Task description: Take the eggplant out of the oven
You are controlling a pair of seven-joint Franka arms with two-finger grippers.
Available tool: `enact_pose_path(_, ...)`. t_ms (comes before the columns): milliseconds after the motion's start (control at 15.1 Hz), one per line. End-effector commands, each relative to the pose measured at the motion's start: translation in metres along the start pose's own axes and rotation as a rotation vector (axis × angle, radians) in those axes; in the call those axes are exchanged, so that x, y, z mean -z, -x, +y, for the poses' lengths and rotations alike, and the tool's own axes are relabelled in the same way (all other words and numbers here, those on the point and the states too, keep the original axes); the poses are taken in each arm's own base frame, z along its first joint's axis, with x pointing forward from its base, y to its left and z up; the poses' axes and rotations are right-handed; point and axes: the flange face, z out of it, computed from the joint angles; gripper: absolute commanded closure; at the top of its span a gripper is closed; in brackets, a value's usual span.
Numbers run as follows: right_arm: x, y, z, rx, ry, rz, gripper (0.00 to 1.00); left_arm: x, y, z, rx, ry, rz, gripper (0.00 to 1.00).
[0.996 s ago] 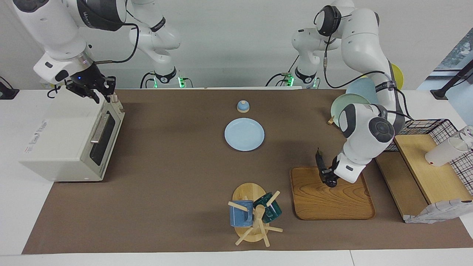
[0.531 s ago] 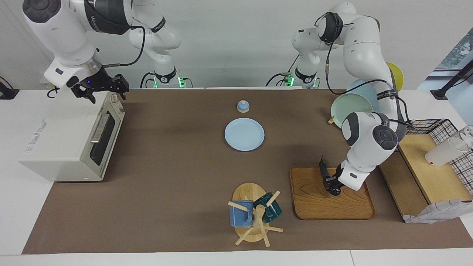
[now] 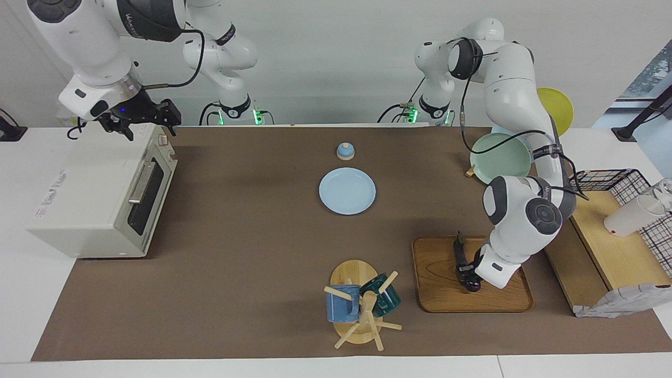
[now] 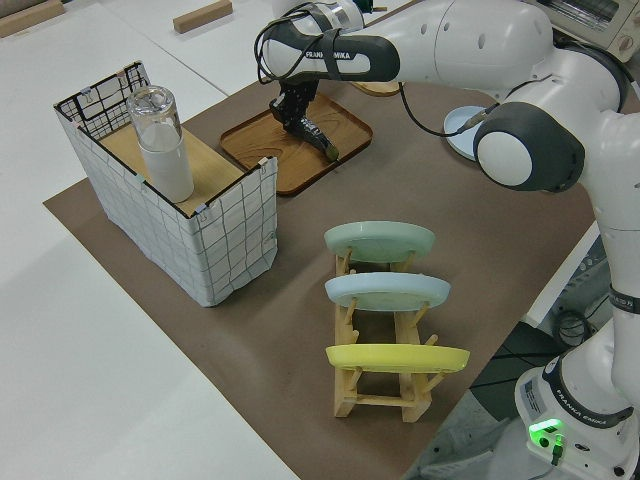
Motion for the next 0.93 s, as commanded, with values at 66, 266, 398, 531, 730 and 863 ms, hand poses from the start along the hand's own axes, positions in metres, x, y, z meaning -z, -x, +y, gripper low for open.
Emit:
enact_pose_path(66,0.000,0.006,0.001,-0.024,-0.026,0.005,0.00,0.015,-0.004,-0.006,-0.017,-0.018,-0.001,0.00)
enact_pose_path(266,0.000,0.006,0.001,-0.024,-0.027,0.005,0.00,0.073,0.004,-0.019,0.018,-0.012,0.011,0.00)
enact_pose_path(398,0.000,0.006,0.000,-0.023,-0.026,0.007,0.00,0.119,0.025,-0.023,0.029,-0.024,0.026,0.00)
enact_pose_path(531,0.001,0.006,0.003,-0.028,-0.026,0.011,0.00,0.165,0.051,-0.035,0.042,-0.041,0.019,0.00)
enact_pose_path(730,0.003,0.006,0.003,-0.029,-0.027,0.014,0.00,0.232,0.087,-0.044,0.060,-0.063,-0.024,0.00)
enact_pose_path(863,0.003,0.006,0.006,-0.038,-0.026,0.020,0.00,0.261,0.109,-0.058,0.080,-0.075,-0.056,0.00)
